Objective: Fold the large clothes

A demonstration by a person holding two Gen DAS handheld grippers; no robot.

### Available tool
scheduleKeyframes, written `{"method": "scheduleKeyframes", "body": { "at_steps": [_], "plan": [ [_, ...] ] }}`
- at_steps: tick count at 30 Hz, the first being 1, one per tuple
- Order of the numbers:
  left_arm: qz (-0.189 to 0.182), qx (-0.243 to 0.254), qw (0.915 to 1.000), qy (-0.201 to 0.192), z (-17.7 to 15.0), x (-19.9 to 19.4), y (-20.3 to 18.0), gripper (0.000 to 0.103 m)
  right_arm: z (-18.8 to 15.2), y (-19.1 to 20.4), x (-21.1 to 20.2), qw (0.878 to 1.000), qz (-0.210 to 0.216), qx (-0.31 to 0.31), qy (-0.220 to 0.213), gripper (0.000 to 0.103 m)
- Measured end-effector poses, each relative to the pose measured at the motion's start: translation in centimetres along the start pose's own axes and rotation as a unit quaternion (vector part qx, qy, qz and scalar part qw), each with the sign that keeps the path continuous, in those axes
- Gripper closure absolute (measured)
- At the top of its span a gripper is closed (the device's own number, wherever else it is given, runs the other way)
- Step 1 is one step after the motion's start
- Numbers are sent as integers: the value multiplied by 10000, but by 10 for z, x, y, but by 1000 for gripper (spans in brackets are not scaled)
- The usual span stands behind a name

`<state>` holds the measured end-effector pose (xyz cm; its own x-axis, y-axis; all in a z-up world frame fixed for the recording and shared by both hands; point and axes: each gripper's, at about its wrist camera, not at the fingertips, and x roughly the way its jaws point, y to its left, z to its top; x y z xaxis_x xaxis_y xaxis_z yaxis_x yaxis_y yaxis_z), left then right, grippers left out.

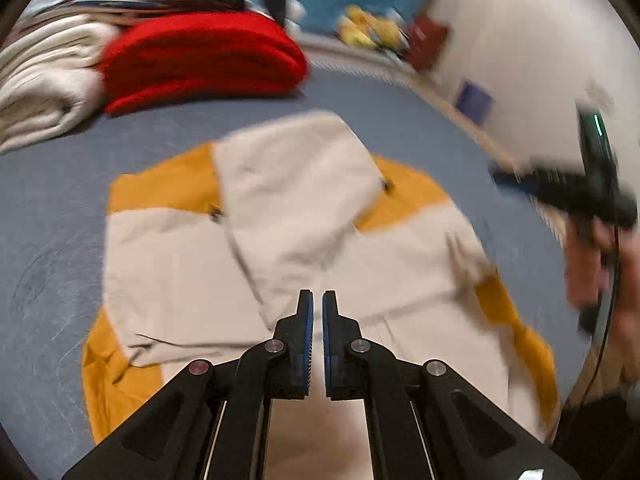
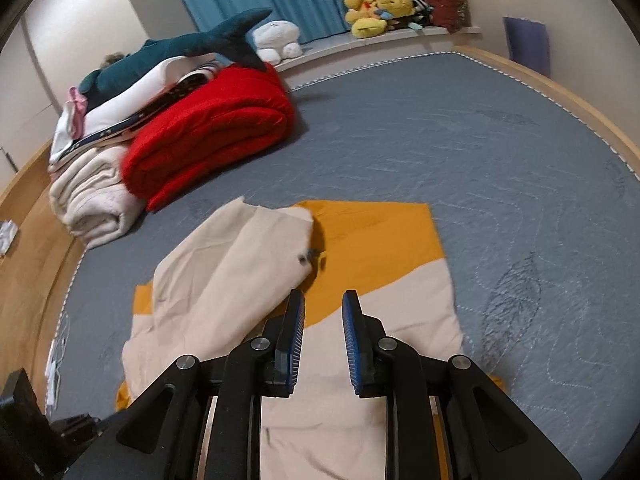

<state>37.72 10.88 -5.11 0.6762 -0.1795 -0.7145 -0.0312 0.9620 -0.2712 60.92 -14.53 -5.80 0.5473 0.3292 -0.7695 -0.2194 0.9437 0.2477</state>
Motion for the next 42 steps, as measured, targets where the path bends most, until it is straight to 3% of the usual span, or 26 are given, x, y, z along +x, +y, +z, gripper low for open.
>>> {"method": "scheduleKeyframes", "body": {
  "at_steps": [2, 4, 8, 11, 15, 19, 20, 22, 26, 28, 30, 31, 33, 35, 36, 38, 40, 42],
  "plan": [
    [-100, -484, 9985, -240, 21, 3, 14, 92, -6, 3, -1, 10000, 30, -42, 24, 82],
    [-341, -987, 9943, -204, 35, 23, 37, 63, -8, 5, 4, 9998, 160, 47, 124, 82],
    [-611, -1733, 9823, 361, 31, 72, 64, 62, -12, 10, 15, 9992, 293, 101, 249, 82],
    [-793, -2242, 9705, 408, 25, 85, 75, 63, -14, 18, 25, 9983, 446, 62, 371, 82],
    [-489, -2035, 9760, 608, 23, 99, 73, 63, -16, 24, 36, 9964, 649, 0, 540, 81],
    [-557, -2214, 9715, 643, 18, 111, 77, 67, -17, 23, 44, 9960, 696, -3, 559, 80],
    [-548, -2176, 9725, 627, 18, 113, 76, 72, -17, 21, 45, 9960, 715, 0, 545, 80],
    [-456, -1986, 9774, 562, 21, 112, 67, 99, -17, 21, 49, 9958, 736, 9, 545, 79],
    [-55, -827, 9961, -309, 40, 71, 28, 102, -16, 21, 53, 9952, 830, 25, 526, 79],
    [-313, -175, 9967, -733, 50, 52, -3, 102, -14, 21, 52, 9950, 883, 12, 468, 79],
    [-792, 454, 9925, -817, 48, 43, -37, 102, -11, 18, 50, 9945, 964, 70, 399, 79],
    [-989, 676, 9904, -687, 45, 47, -49, 102, -9, 17, 49, 9941, 1013, 127, 372, 78],
    [-1421, 965, 9851, 14, 31, 68, -70, 101, -6, 10, 50, 9919, 1179, 336, 332, 74],
    [-1589, 1006, 9740, 1261, 7, 109, -81, 101, -5, 4, 51, 9896, 1296, 519, 333, 67],
    [-1344, 1013, 9692, 1798, -8, 128, -81, 101, -5, 2, 53, 9886, 1334, 606, 357, 63],
    [-1086, 891, 9699, 1989, -18, 140, -73, 101, -6, 3, 58, 9867, 1418, 641, 460, 57],
    [-1222, 516, 9722, 1927, -10, 137, -59, 98, -9, 8, 66, 9851, 1479, 570, 668, 55],
    [-1353, 168, 9773, 1623, 6, 122, -43, 93, -12, 10, 71, 9835, 1519, 587, 787, 55]
  ]
}}
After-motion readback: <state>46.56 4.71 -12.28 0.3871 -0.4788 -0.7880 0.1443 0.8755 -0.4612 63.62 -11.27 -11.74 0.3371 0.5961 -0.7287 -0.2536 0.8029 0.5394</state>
